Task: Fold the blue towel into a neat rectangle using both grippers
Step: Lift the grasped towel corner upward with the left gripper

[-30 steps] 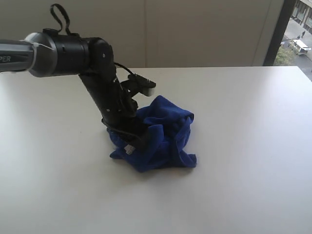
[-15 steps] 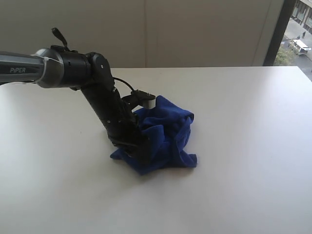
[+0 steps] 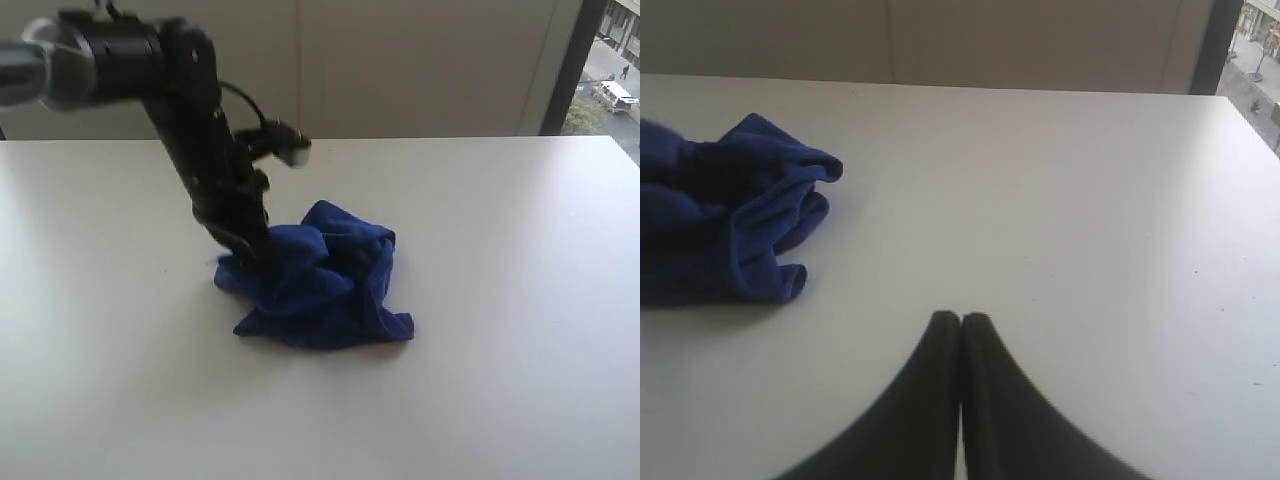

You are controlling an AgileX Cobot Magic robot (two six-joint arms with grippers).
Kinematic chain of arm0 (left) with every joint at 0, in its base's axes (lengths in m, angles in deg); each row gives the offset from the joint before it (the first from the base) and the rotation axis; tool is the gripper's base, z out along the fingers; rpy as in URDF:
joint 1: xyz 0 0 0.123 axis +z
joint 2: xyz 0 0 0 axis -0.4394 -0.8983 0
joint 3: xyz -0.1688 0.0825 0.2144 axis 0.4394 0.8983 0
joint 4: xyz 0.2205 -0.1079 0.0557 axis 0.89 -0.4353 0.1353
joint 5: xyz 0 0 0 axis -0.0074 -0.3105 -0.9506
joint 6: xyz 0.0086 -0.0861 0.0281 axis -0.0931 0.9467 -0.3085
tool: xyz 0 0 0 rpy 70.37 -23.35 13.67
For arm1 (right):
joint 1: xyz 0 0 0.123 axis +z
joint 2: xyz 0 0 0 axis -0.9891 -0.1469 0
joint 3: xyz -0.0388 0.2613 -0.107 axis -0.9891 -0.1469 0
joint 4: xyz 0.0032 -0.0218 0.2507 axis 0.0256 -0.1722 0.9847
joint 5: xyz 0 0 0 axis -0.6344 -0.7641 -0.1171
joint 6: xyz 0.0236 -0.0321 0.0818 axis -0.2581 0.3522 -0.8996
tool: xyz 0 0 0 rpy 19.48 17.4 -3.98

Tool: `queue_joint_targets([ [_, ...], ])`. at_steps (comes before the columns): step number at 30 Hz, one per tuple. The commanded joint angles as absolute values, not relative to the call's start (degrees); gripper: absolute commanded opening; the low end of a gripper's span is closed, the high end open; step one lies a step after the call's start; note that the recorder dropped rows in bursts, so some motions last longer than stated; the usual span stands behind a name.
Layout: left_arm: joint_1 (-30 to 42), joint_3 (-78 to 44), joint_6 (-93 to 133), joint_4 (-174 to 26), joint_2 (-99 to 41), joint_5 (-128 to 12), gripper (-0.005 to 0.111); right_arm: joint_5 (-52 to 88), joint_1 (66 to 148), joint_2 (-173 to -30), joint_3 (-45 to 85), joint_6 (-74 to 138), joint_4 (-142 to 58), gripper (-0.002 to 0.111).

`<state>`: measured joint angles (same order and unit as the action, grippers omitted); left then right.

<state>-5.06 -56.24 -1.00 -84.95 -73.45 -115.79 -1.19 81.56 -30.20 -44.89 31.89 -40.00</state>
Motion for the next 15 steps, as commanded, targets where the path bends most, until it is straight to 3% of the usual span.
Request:
queue_joint_targets([
  [1, -4.87, -63.49, 1.57, -74.17, -63.33, -120.85, 0.000, -0.34, 81.72, -29.83, -45.15, 32.55, -40.40, 0.000],
  [15, -4.87, -73.01, -0.02, -58.26, -47.83, -122.86, 0.000, -0.34, 81.72, -29.83, -45.15, 32.55, -40.40, 0.000],
])
